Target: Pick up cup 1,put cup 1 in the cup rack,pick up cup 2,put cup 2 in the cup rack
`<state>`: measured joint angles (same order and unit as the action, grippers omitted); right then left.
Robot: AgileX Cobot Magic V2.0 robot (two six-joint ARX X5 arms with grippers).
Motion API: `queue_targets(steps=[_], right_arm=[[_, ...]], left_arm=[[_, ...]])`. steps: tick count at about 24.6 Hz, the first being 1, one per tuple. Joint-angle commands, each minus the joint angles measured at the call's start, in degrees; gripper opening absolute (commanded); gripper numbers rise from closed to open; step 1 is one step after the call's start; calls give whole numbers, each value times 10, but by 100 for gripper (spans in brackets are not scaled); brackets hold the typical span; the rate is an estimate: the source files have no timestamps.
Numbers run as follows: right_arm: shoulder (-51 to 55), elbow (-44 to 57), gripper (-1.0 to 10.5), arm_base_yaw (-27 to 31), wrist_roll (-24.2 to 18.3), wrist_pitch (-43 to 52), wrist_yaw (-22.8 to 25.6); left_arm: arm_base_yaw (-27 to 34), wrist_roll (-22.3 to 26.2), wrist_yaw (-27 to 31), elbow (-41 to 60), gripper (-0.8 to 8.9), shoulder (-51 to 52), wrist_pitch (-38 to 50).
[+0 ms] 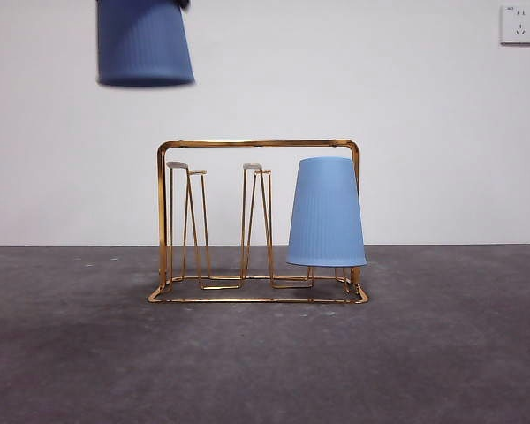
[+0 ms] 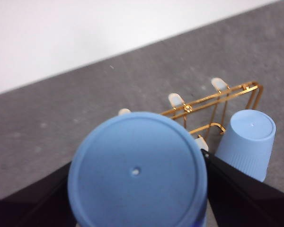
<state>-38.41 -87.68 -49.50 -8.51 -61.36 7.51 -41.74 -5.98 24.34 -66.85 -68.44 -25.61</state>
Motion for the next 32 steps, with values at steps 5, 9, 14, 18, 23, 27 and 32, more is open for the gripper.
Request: queue_targets(steps=[5,9,14,18,23,27,32], right_arm=[[1,2,186,0,31,-57,0],[0,2,186,0,39,-76,0],[0,2,186,0,41,-75,0],[0,2,186,0,41,-75,0],[0,2,186,0,43,-75,0],[0,2,186,0,45,-77,0],[0,2,186,0,45,-77,0]], left_arm=[[53,7,-52,0,-8,-36,59],[77,7,-90,0,-8,-55,78],[92,9,-99,0,-8,-82,87],[101,9,-103,0,-8,-104,92],[104,9,-118,0,-8,-133,106],[106,9,-116,0,-8,-155,110],[108,8,-117,0,-8,-184,116]])
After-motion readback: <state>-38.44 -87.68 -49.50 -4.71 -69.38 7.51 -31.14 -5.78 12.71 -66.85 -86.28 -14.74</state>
